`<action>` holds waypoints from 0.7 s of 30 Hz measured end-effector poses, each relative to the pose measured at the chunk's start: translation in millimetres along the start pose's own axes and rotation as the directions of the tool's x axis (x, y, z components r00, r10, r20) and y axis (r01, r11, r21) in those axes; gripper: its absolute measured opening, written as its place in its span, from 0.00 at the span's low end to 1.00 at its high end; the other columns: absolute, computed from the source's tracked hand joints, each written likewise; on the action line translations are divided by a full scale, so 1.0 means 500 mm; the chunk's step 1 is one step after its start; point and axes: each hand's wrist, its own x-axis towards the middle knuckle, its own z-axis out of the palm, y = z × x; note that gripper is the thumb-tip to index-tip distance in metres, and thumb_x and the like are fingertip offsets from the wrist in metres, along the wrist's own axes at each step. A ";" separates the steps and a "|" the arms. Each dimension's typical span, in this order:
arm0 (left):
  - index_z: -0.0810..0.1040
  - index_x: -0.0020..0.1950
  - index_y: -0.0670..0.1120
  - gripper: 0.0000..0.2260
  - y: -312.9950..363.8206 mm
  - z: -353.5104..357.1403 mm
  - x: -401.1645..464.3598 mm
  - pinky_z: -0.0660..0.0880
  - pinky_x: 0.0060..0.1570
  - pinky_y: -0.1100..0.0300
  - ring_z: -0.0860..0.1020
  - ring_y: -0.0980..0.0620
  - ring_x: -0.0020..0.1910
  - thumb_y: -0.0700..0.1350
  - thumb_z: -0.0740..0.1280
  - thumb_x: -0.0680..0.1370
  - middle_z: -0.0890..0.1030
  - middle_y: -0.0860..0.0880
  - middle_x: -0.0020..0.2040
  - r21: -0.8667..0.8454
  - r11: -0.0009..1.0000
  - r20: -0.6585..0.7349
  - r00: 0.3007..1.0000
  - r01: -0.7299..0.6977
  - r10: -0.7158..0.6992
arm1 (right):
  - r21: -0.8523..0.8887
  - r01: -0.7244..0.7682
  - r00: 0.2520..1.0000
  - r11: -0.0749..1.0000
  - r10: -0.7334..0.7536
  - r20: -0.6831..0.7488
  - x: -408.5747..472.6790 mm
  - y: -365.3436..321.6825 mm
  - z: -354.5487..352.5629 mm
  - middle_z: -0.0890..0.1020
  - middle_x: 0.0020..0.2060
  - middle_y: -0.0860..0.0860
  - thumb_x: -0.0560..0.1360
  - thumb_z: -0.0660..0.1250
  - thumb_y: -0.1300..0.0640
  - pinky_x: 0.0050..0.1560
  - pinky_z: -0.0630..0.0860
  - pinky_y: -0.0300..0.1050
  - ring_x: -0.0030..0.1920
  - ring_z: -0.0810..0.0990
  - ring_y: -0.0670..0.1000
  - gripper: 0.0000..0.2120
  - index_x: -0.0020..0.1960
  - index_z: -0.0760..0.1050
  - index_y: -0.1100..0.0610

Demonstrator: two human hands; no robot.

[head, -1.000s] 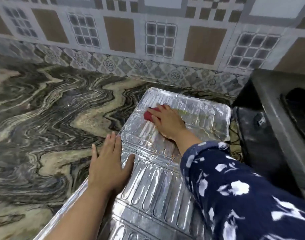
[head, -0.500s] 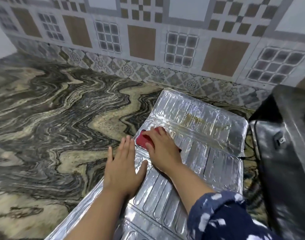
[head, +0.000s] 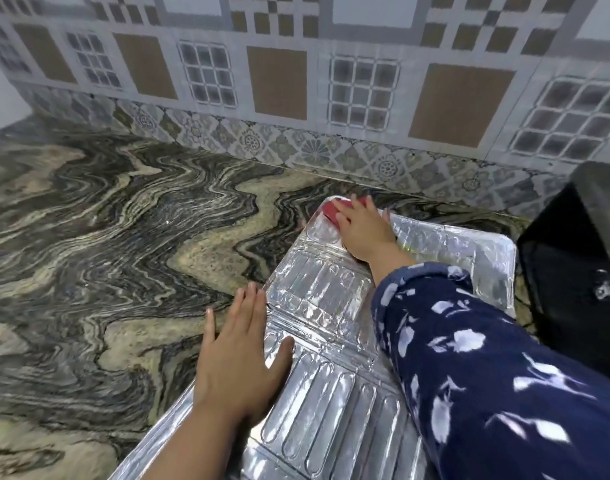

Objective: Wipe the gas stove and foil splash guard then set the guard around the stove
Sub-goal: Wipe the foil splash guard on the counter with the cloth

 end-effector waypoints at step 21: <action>0.39 0.78 0.48 0.36 -0.006 0.018 0.012 0.37 0.73 0.44 0.38 0.56 0.77 0.66 0.41 0.77 0.38 0.53 0.78 0.022 1.000 0.000 1.000 0.013 -0.013 | -0.044 -0.492 0.870 0.869 0.489 -0.062 -0.274 0.129 -0.040 0.49 0.78 0.56 0.81 0.50 0.52 0.75 0.45 0.59 0.76 0.44 0.63 0.26 0.77 0.46 0.46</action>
